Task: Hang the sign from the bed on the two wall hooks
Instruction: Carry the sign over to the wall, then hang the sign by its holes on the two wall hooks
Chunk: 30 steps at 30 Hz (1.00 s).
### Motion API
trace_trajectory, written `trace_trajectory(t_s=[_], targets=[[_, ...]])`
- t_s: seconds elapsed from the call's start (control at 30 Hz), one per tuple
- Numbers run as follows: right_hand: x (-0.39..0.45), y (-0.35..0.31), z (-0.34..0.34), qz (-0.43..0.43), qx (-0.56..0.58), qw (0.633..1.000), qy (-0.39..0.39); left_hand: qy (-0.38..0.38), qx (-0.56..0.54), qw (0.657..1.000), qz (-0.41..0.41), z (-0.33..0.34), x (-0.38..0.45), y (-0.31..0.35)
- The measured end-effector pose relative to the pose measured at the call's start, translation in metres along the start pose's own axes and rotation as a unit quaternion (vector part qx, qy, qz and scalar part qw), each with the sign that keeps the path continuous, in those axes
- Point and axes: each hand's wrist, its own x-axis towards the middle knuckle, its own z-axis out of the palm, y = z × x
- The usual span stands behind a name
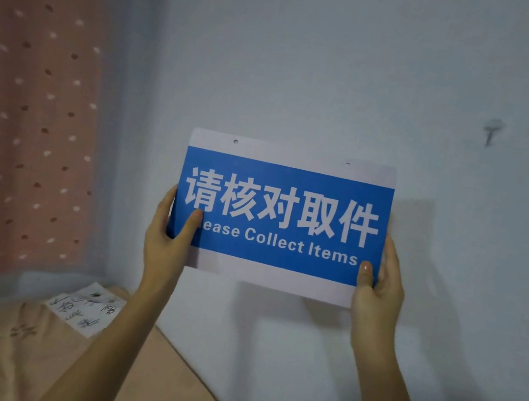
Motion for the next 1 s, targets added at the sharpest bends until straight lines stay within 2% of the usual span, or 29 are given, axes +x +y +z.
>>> trace_trajectory(t_s=[0.53,0.8,1.0], targets=[[0.037,-0.063,-0.159,-0.073,-0.089,0.986,0.125,-0.085,-0.103,0.991,-0.021,0.170,-0.066,0.031],[0.041,-0.084,-0.225,-0.098,-0.116,0.976,0.154,-0.137,-0.128,0.982,-0.017,0.226,-0.099,0.055],[0.042,-0.103,-0.258,-0.106,-0.112,0.975,0.159,-0.139,-0.156,0.977,-0.038,0.258,-0.119,0.066]])
